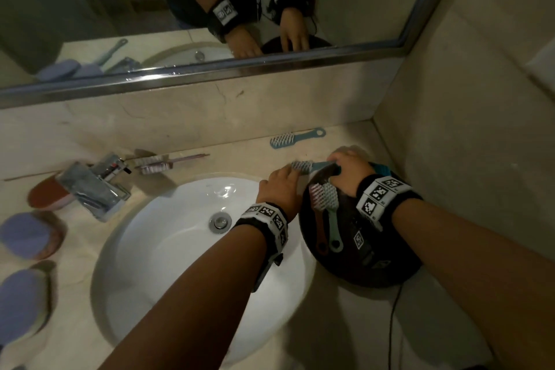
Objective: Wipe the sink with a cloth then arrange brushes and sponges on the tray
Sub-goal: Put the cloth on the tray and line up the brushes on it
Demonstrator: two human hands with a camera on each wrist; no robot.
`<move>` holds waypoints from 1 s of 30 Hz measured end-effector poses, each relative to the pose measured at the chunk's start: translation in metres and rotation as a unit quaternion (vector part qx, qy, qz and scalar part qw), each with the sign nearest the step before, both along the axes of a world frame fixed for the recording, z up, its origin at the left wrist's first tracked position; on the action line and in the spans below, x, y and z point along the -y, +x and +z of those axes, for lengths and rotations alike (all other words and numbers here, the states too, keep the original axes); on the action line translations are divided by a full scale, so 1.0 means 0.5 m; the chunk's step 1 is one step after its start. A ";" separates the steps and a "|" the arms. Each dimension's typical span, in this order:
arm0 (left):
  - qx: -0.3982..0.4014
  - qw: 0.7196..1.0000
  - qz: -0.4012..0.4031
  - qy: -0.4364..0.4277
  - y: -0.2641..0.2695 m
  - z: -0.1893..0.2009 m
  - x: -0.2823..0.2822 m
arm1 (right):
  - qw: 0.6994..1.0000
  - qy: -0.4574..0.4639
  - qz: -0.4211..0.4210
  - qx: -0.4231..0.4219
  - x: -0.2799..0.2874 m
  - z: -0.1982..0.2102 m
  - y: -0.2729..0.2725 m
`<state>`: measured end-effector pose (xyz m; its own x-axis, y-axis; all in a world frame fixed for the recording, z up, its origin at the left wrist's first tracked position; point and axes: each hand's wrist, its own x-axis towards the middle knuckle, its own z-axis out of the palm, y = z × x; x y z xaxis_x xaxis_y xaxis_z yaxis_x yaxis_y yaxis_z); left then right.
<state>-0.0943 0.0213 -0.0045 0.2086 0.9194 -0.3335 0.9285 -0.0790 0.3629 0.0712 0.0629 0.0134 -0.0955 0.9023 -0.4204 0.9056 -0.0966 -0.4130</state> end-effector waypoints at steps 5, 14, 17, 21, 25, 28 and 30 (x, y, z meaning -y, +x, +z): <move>-0.024 1.000 -0.012 -0.001 -0.017 -0.026 -0.058 | 0.996 0.014 0.067 0.050 -0.073 0.000 -0.033; -0.045 0.996 -0.076 0.020 0.000 -0.102 -0.137 | 0.979 0.043 0.161 0.114 -0.180 -0.052 -0.075; -0.061 0.993 -0.089 0.044 0.001 -0.116 -0.151 | 0.977 0.019 0.176 0.114 -0.202 -0.068 -0.081; -0.052 0.994 -0.086 0.054 -0.021 -0.125 -0.157 | 0.976 0.008 0.185 0.111 -0.232 -0.087 -0.095; -0.072 0.993 -0.039 0.083 -0.076 -0.128 -0.151 | 0.980 0.012 0.171 0.097 -0.246 -0.101 -0.110; -0.057 0.995 -0.008 0.087 -0.103 -0.126 -0.146 | 0.980 0.035 0.173 0.095 -0.249 -0.108 -0.122; -0.053 0.994 -0.023 0.091 -0.107 -0.127 -0.146 | 0.977 0.057 0.177 0.106 -0.246 -0.114 -0.130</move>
<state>-0.1477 0.0943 -0.0679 0.2245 0.9570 -0.1840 0.9545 -0.1779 0.2394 0.0061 0.1858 -0.0437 -0.3317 0.8709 -0.3628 0.9403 0.2741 -0.2017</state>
